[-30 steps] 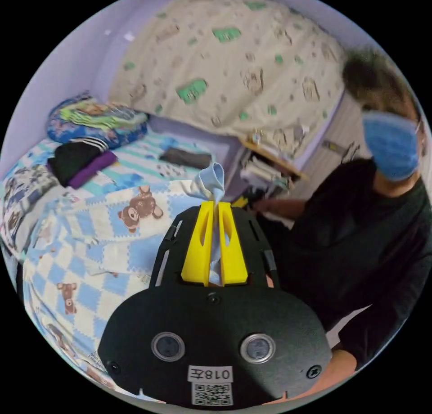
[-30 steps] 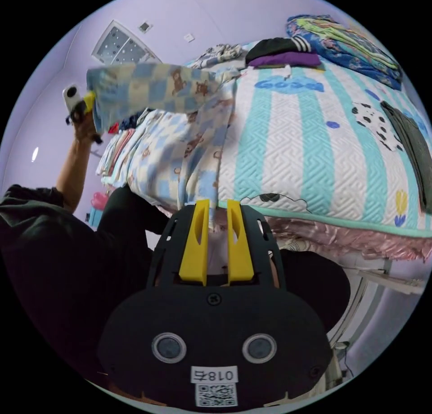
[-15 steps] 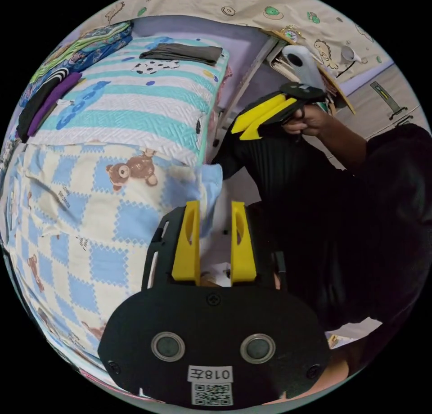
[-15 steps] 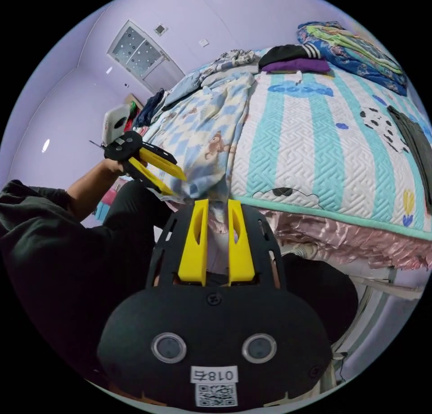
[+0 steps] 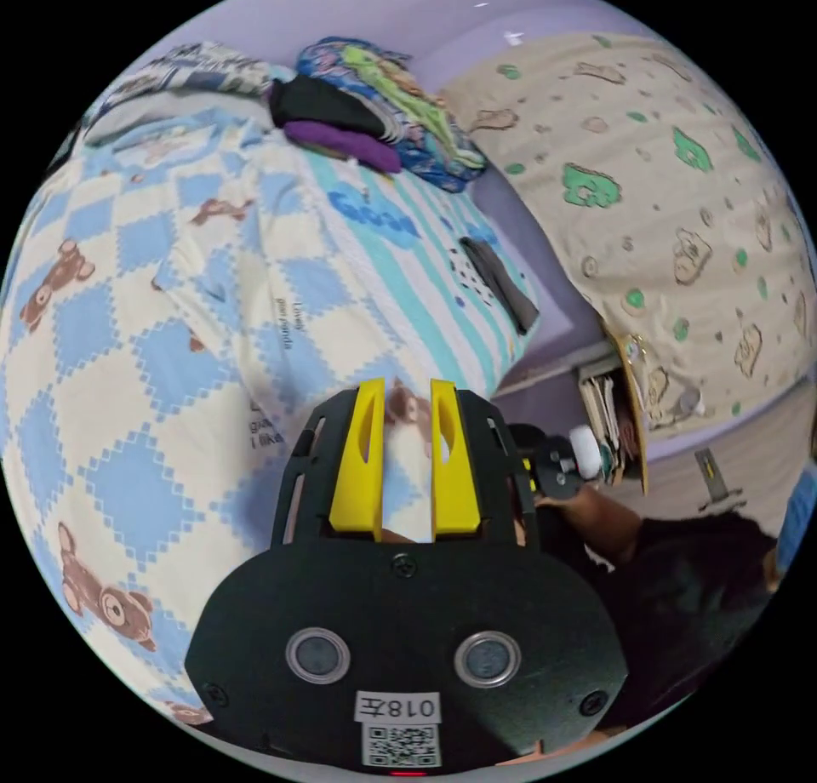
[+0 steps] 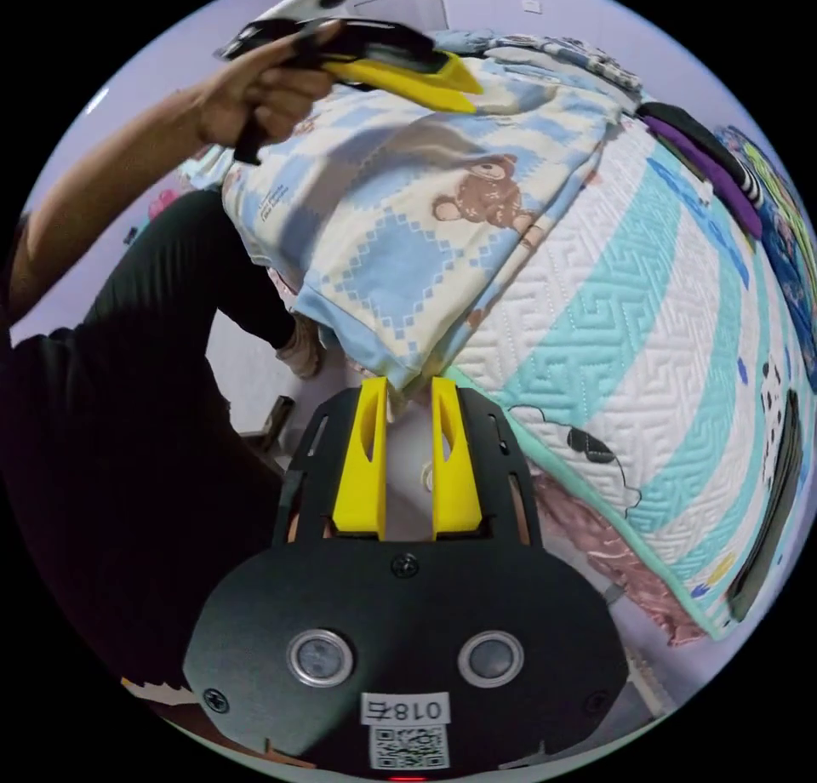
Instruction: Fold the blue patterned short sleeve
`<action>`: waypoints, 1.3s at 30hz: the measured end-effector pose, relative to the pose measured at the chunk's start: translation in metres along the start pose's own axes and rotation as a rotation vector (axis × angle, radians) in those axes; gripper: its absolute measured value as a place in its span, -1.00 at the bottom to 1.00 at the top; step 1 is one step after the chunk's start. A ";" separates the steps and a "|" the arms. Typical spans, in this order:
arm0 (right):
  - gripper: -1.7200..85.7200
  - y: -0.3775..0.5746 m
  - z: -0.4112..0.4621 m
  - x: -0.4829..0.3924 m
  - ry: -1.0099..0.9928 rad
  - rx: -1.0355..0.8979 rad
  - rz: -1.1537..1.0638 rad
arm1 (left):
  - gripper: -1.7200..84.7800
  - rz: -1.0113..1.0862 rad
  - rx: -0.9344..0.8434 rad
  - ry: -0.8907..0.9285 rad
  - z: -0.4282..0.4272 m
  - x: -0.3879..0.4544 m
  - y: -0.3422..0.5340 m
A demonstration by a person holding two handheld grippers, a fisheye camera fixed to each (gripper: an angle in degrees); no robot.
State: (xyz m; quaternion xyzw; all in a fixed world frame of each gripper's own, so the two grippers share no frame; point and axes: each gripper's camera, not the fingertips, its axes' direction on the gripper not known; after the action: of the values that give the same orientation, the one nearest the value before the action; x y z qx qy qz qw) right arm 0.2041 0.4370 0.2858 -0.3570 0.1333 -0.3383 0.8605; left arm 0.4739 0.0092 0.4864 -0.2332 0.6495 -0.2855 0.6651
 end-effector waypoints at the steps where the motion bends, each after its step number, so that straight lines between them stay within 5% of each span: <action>1: -0.79 -0.001 0.002 -0.003 0.004 -0.004 -0.015 | -0.77 -0.067 -0.035 -0.015 0.010 -0.014 -0.007; 12: -0.97 0.042 -0.034 -0.059 0.158 0.071 -0.225 | -0.89 -0.185 -0.059 -0.003 0.023 -0.055 -0.027; 20: -0.85 0.028 -0.053 -0.072 0.175 0.169 -0.230 | -0.96 -0.184 -0.063 0.000 0.023 -0.071 -0.033; 30: -0.88 -0.011 0.000 -0.105 0.410 -0.056 -0.662 | -0.95 -0.201 -0.068 -0.020 0.018 -0.081 -0.035; 39: -0.97 0.002 -0.032 -0.107 0.414 -0.047 -0.650 | -0.95 -0.187 -0.083 -0.023 0.012 -0.093 -0.033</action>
State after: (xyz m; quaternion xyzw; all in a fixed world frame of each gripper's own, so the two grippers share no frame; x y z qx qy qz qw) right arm 0.1113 0.4937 0.2606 -0.3243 0.1917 -0.6552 0.6549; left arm 0.4837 0.0481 0.5777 -0.3233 0.6287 -0.3164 0.6326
